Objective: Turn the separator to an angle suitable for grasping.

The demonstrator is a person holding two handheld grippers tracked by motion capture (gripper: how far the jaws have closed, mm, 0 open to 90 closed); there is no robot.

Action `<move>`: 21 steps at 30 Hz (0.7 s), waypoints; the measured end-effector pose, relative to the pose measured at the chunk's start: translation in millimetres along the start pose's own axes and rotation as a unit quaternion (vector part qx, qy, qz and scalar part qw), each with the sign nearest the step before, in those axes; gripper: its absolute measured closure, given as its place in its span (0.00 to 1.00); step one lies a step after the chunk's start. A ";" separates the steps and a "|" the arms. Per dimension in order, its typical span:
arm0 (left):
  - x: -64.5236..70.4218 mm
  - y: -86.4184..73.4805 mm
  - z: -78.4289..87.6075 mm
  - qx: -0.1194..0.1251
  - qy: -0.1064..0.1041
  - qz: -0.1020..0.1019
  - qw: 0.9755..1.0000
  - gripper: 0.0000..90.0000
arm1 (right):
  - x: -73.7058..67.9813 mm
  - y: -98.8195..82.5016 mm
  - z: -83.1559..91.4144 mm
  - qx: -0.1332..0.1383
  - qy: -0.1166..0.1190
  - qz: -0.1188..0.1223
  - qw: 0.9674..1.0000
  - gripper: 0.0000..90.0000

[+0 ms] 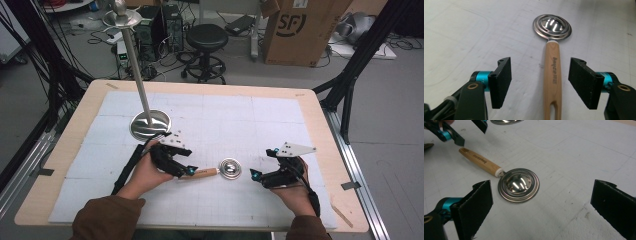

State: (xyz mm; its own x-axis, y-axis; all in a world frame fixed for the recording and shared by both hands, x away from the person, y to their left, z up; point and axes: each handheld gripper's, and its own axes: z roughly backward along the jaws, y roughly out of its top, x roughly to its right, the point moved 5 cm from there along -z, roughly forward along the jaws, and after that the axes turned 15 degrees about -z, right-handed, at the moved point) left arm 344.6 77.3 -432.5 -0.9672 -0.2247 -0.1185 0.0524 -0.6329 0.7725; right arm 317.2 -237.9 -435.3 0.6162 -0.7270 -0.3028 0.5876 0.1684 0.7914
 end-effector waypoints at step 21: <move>-15.1 -33.3 59.6 0.060 0.064 0.034 0.996 0.22 | -7.2 -3.2 -9.8 -0.018 -0.001 0.015 1.000 0.03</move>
State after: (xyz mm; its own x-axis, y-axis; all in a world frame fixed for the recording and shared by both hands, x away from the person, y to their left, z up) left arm 342.6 145.9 -419.3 -0.9220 -0.3624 -0.1362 0.0797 -0.5219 0.8493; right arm 316.1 -226.6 -440.8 0.6331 -0.7221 -0.2786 0.5870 0.2133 0.7810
